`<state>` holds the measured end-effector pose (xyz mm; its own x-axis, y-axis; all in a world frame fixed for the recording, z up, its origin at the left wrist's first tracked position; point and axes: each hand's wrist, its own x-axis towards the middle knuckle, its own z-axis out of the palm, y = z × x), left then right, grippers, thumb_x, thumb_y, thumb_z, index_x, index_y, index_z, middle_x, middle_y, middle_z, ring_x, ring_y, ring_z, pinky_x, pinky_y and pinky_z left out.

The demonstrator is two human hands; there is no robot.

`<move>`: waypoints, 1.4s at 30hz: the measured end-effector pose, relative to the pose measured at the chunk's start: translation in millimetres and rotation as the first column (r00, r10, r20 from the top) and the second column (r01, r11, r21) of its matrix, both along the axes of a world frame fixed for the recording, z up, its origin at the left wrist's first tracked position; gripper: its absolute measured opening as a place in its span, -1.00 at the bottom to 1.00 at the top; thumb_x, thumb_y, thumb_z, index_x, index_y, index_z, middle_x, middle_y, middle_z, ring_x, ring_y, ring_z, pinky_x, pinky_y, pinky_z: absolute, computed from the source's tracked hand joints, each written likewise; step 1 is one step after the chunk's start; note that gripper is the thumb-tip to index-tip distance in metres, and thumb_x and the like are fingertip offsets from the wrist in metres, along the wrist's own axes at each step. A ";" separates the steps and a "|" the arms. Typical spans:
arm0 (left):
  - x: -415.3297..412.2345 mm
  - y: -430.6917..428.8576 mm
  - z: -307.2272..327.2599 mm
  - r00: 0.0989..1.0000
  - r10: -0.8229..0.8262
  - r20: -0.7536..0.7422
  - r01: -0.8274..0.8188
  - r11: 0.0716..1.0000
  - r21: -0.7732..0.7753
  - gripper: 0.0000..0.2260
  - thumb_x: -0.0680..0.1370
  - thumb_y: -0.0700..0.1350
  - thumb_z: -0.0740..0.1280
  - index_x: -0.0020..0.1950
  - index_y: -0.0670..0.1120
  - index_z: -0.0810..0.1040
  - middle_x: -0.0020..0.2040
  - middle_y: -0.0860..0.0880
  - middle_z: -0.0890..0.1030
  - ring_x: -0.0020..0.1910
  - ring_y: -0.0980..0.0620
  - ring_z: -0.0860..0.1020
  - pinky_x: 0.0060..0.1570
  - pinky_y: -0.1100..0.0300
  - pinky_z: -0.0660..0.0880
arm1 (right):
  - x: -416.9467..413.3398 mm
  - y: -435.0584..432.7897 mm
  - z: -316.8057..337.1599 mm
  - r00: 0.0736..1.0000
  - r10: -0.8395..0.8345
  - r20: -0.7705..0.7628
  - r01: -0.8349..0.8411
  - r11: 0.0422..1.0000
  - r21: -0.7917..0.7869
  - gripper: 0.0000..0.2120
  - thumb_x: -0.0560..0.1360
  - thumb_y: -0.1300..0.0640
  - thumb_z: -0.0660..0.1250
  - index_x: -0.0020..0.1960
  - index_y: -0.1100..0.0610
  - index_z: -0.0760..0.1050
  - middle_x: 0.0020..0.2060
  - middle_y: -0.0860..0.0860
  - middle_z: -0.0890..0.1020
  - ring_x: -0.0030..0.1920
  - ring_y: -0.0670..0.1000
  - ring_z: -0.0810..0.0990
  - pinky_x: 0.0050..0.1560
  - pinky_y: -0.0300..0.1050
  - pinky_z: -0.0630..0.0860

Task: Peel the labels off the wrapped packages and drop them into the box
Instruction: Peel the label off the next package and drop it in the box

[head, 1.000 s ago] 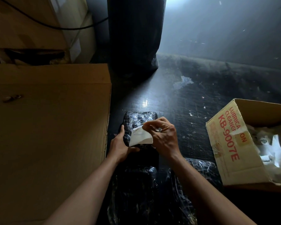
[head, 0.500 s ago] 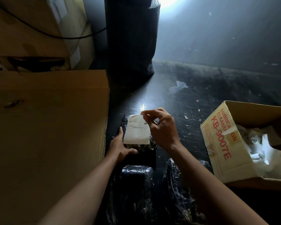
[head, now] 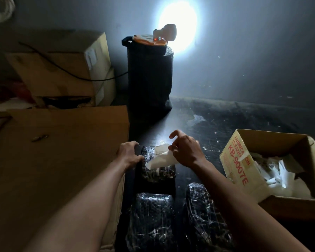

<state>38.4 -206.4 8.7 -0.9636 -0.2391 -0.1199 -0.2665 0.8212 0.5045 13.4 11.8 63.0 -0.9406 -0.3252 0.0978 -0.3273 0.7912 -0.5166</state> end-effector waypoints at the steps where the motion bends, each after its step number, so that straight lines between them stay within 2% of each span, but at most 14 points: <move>1: -0.1 1.8 9.8 1.000 -0.022 -0.006 0.022 0.999 -0.023 -0.44 0.41 -0.02 0.55 0.37 -0.11 0.51 0.26 -0.10 0.59 0.22 -0.05 0.56 0.17 0.18 0.47 | 3.3 3.1 7.1 1.000 -0.013 -0.016 0.013 1.000 0.007 -0.75 0.46 0.17 0.41 0.10 -0.06 0.54 -0.07 -0.10 0.73 0.09 0.08 0.65 0.19 0.14 0.47; 4: -1.2 11.0 38.6 0.995 -0.094 -0.023 0.091 0.992 -0.088 -0.49 0.45 -0.05 0.52 0.36 -0.14 0.52 0.29 -0.10 0.59 0.27 -0.04 0.54 0.24 0.22 0.42 | 11.8 15.5 27.7 0.996 -0.058 -0.064 0.060 0.998 0.035 -0.81 0.44 0.20 0.35 -0.08 -0.05 0.64 -0.06 -0.11 0.72 0.05 0.05 0.65 0.20 0.11 0.41; 7: -5.8 27.6 64.1 0.987 -0.143 -0.071 0.133 0.983 -0.130 -0.50 0.44 -0.02 0.51 0.33 -0.14 0.54 0.26 -0.09 0.61 0.24 -0.02 0.56 0.25 0.22 0.44 | 19.1 34.2 46.3 0.990 -0.119 -0.082 0.123 0.992 0.040 -0.78 0.43 0.22 0.30 -0.10 -0.04 0.66 -0.05 -0.12 0.71 0.08 0.03 0.62 0.23 0.13 0.30; 10: -10.7 51.9 84.2 0.976 -0.195 -0.102 0.179 0.973 -0.147 -0.50 0.42 0.05 0.52 0.30 -0.10 0.56 0.24 -0.07 0.61 0.23 -0.04 0.57 0.24 0.10 0.50 | 23.4 62.7 58.0 0.978 -0.190 -0.092 0.191 0.982 -0.001 -0.80 0.41 0.20 0.33 -0.21 -0.04 0.67 -0.12 -0.10 0.70 -0.02 -0.02 0.60 0.26 0.19 0.38; 12: -12.5 72.7 94.4 0.962 -0.233 -0.142 0.208 0.963 -0.170 -0.50 0.40 0.10 0.51 0.28 -0.08 0.57 0.24 -0.08 0.61 0.22 -0.05 0.58 0.23 0.09 0.52 | 24.4 86.2 62.4 0.965 -0.237 -0.116 0.237 0.971 -0.014 -0.81 0.41 0.15 0.37 -0.29 -0.09 0.66 -0.17 -0.09 0.59 -0.03 0.02 0.61 0.20 0.21 0.46; 14: -13.6 97.6 101.0 0.945 -0.283 -0.164 0.253 0.950 -0.185 -0.48 0.42 0.12 0.49 0.31 -0.06 0.55 0.28 -0.07 0.58 0.25 -0.04 0.55 0.24 0.16 0.49 | 27.3 110.5 68.8 0.955 -0.267 -0.129 0.270 0.963 0.006 -0.86 0.44 0.12 0.40 -0.23 -0.06 0.69 -0.15 -0.06 0.50 0.02 0.09 0.62 0.20 0.17 0.49; 16: -14.8 124.7 103.7 0.934 -0.317 -0.162 0.291 0.942 -0.166 -0.45 0.43 0.12 0.48 0.36 -0.05 0.52 0.33 -0.06 0.55 0.28 -0.02 0.54 0.28 0.18 0.45 | 29.9 137.5 74.0 0.952 -0.275 -0.134 0.283 0.958 0.048 -0.88 0.47 0.14 0.40 -0.15 -0.01 0.71 -0.09 -0.01 0.63 0.07 0.10 0.62 0.13 -0.09 0.45; 17: -14.5 138.9 104.5 0.931 -0.329 -0.157 0.307 0.940 -0.152 -0.44 0.42 0.12 0.48 0.36 -0.05 0.52 0.33 -0.06 0.54 0.28 -0.02 0.53 0.29 0.16 0.45 | 32.1 151.2 76.8 0.946 -0.295 -0.135 0.307 0.948 0.080 -0.87 0.49 0.14 0.38 -0.11 0.00 0.71 -0.03 0.00 0.68 0.10 0.09 0.61 0.09 -0.13 0.40; 24: -18.2 243.2 98.2 0.910 -0.390 -0.140 0.376 0.919 -0.114 -0.45 0.43 0.14 0.46 0.37 -0.03 0.50 0.31 -0.09 0.51 0.28 -0.07 0.48 0.26 0.10 0.45 | 40.7 250.9 75.8 0.888 -0.450 -0.098 0.460 0.864 0.205 -0.89 0.51 0.06 0.34 -0.06 -0.05 0.66 0.09 -0.02 0.66 0.29 0.14 0.42 0.26 0.19 0.29; 29: -20.7 307.1 87.5 0.895 -0.417 -0.156 0.408 0.909 -0.085 -0.48 0.45 0.11 0.47 0.35 -0.06 0.53 0.27 -0.09 0.57 0.21 -0.07 0.52 0.15 0.09 0.50 | 37.2 306.6 73.0 0.870 -0.478 -0.122 0.493 0.837 0.238 -0.83 0.54 0.09 0.34 0.04 -0.07 0.67 0.15 -0.03 0.65 0.30 0.12 0.42 0.34 0.25 0.28; 34: -24.3 355.1 76.3 0.890 -0.429 -0.156 0.421 0.903 -0.081 -0.52 0.45 0.14 0.47 0.27 -0.09 0.59 0.20 -0.10 0.62 0.14 -0.09 0.57 0.05 0.12 0.50 | 29.2 350.0 68.7 0.866 -0.478 -0.148 0.500 0.840 0.210 -0.88 0.52 0.09 0.34 -0.04 -0.04 0.65 0.10 -0.01 0.66 0.29 0.12 0.43 0.30 0.23 0.30; 37: -25.7 376.9 61.9 0.898 -0.416 -0.146 0.412 0.909 -0.055 -0.63 0.46 0.11 0.46 0.17 -0.06 0.63 0.13 -0.12 0.63 0.05 -0.10 0.58 -0.08 0.12 0.49 | 23.3 368.9 63.8 0.870 -0.476 -0.124 0.492 0.845 0.209 -0.90 0.52 0.10 0.33 -0.05 -0.01 0.63 0.06 -0.01 0.67 0.31 0.11 0.41 0.30 0.25 0.25; 39: -25.5 387.1 49.0 0.917 -0.383 -0.110 0.378 0.924 -0.064 -0.66 0.47 0.11 0.43 0.16 -0.04 0.60 0.12 -0.11 0.60 0.01 -0.09 0.57 -0.11 0.09 0.51 | 19.6 378.6 59.7 0.878 -0.470 -0.091 0.478 0.849 0.225 -0.91 0.52 0.10 0.34 -0.06 -0.02 0.62 0.04 0.00 0.66 0.29 0.10 0.42 0.31 0.25 0.25; 42: -21.1 399.1 30.5 0.949 -0.308 -0.069 0.306 0.951 -0.036 -0.58 0.48 0.05 0.38 0.29 -0.05 0.46 0.17 -0.13 0.53 0.10 -0.14 0.53 -0.06 0.10 0.44 | 14.8 392.0 51.1 0.886 -0.460 -0.051 0.458 0.855 0.243 -0.94 0.50 0.07 0.37 -0.06 -0.01 0.62 0.03 0.00 0.65 0.28 0.11 0.44 0.33 0.25 0.25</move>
<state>17.2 192.7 39.2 -0.9967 0.0678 -0.0446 0.0372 0.8701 0.4915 28.2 403.8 114.1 -0.9893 0.1314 0.0639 0.1075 0.9506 -0.2911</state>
